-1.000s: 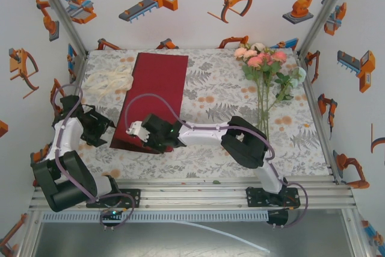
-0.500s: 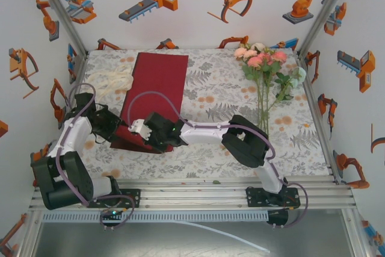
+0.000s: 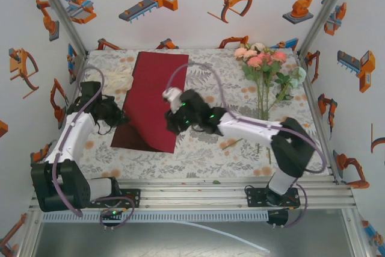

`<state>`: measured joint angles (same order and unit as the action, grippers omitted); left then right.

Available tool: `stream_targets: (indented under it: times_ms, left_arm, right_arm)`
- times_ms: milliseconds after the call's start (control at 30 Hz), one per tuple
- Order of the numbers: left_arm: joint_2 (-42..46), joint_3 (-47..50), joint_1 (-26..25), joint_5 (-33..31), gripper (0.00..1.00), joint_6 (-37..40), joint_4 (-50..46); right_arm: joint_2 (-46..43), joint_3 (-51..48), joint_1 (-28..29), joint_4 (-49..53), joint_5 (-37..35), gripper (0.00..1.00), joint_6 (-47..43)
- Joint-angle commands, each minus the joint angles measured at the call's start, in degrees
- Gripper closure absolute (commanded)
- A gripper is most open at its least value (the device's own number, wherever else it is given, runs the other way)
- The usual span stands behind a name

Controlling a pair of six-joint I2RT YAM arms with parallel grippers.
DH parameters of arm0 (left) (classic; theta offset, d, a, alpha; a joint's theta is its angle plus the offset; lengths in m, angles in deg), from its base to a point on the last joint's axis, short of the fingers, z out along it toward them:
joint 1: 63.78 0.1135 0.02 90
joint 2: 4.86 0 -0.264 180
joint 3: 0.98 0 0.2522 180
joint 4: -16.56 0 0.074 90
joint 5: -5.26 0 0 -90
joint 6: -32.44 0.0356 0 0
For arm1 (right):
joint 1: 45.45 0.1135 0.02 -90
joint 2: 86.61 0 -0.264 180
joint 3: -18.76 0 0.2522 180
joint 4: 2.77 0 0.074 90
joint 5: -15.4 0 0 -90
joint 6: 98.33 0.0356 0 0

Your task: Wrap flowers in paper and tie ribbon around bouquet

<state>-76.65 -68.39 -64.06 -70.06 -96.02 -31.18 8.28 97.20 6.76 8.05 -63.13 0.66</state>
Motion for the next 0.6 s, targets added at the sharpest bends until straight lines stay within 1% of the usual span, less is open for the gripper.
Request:
stream_targets:
  times_ms: [0,67,100,133,300,400,467,533,567]
  left_arm:
    - [-0.1,-5.3,-6.2,-0.3,1.0,2.3,-0.7]
    - [-1.5,-7.9,-10.1,-1.9,1.0,1.8,-0.8]
    - [-2.2,-8.8,-11.5,-2.9,1.0,1.1,-0.8]
    - [-2.8,-9.5,-12.5,-3.4,1.0,0.5,-0.8]
    - [-4.4,-10.5,-14.0,-4.8,1.0,-1.3,0.0]
    - [-4.4,-9.7,-14.2,-4.7,1.0,-2.0,1.5]
    - [-4.3,-9.2,-14.2,-3.9,1.0,-2.2,2.3]
    - [-4.0,-8.3,-14.2,-2.9,1.0,-2.3,3.3]
    - [-3.9,-7.9,-14.3,-2.2,1.0,-2.3,3.8]
  right_arm:
    - [-4.6,-4.7,-1.6,-10.6,2.2,0.38,7.9]
    - [-5.2,-6.1,-0.6,-14.6,2.9,0.27,10.0]
    - [-4.9,-6.2,0.1,-16.7,2.3,0.21,11.2]
    - [-4.0,-6.1,0.9,-18.6,1.1,0.18,12.3]
    - [3.6,-0.7,3.8,-23.6,-1.4,0.18,16.2]
    - [8.3,3.5,5.1,-22.9,-1.9,0.23,16.6]
    - [10.7,5.9,5.1,-21.8,-2.1,0.31,17.2]
    - [12.5,8.1,5.1,-19.9,-3.2,0.45,17.0]
    - [13.1,8.9,5.1,-18.9,-3.7,0.54,17.1]
